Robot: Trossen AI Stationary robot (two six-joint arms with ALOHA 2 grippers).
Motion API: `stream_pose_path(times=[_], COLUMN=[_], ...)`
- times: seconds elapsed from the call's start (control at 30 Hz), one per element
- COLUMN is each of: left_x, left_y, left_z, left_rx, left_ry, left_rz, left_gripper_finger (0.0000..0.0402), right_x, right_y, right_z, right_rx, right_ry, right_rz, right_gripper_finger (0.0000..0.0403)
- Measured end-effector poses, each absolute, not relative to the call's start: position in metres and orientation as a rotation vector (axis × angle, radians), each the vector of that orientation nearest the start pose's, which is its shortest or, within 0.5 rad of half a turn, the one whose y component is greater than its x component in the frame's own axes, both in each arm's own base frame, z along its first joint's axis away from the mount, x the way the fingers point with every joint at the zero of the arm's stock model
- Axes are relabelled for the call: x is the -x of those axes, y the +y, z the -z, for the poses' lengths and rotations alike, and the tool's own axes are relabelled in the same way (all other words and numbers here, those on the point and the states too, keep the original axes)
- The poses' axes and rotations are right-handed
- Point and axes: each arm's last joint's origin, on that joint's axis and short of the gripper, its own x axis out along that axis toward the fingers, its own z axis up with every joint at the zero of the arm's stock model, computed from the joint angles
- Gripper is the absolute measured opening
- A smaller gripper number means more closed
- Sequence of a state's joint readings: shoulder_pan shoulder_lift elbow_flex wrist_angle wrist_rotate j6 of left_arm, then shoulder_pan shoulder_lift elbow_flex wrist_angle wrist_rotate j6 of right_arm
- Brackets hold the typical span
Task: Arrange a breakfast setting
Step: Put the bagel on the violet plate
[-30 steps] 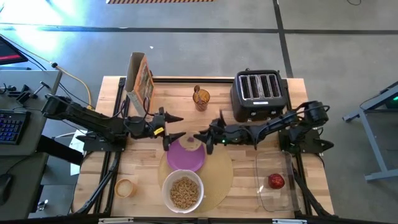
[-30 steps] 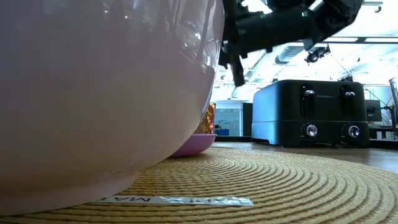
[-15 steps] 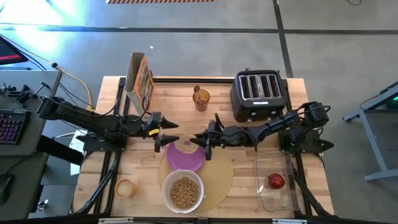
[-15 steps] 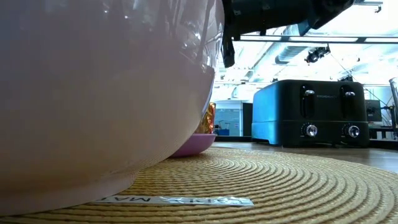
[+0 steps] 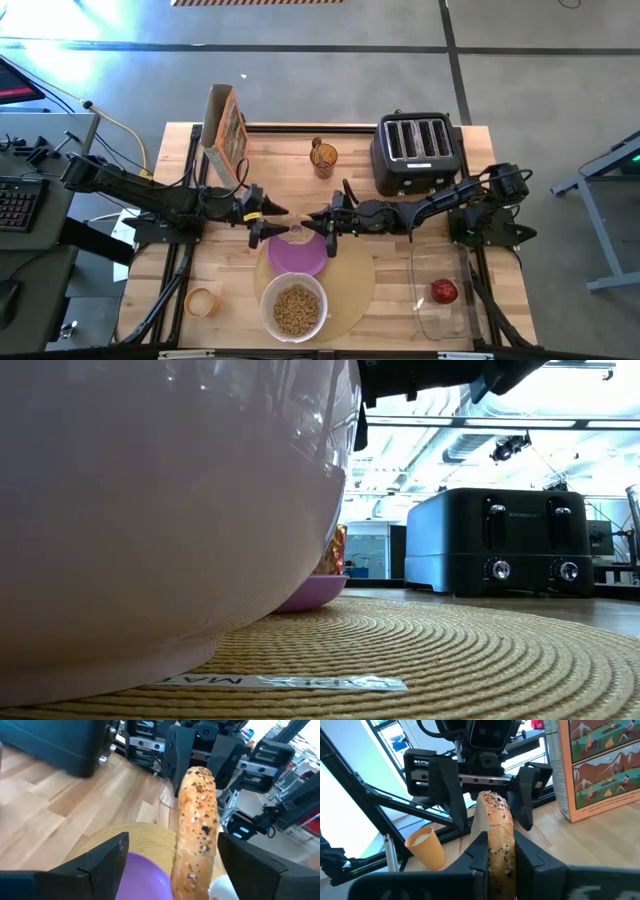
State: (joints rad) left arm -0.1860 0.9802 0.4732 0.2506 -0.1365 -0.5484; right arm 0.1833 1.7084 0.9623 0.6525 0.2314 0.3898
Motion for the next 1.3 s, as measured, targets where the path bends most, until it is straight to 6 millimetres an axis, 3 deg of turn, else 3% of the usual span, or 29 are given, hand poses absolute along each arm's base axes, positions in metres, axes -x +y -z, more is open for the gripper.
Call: stream_pose_path(times=[0.5, 1.0, 1.3], left_x=[-0.2067, -0.2066, -0.2065], left_y=[-0.0357, -0.0363, -0.0364], left_z=[-0.2318, -0.2316, -0.2316], left_rx=[0.481, 0.483, 0.485], left_ry=[0.267, 0.276, 0.276], left_rz=[0.008, 0.034, 0.035], left_gripper_finger=[0.0148, 0.006, 0.003], right_x=[-0.3672, -0.3668, -0.3669], right_y=[0.061, 0.0605, 0.0605], right_z=[-0.2324, -0.2329, -0.2336], right_rx=[-0.398, -0.429, -0.447], right_ry=[0.091, 0.076, 0.068], right_rz=[0.081, 0.128, 0.127], right_gripper_finger=[0.0033, 0.0125, 0.014])
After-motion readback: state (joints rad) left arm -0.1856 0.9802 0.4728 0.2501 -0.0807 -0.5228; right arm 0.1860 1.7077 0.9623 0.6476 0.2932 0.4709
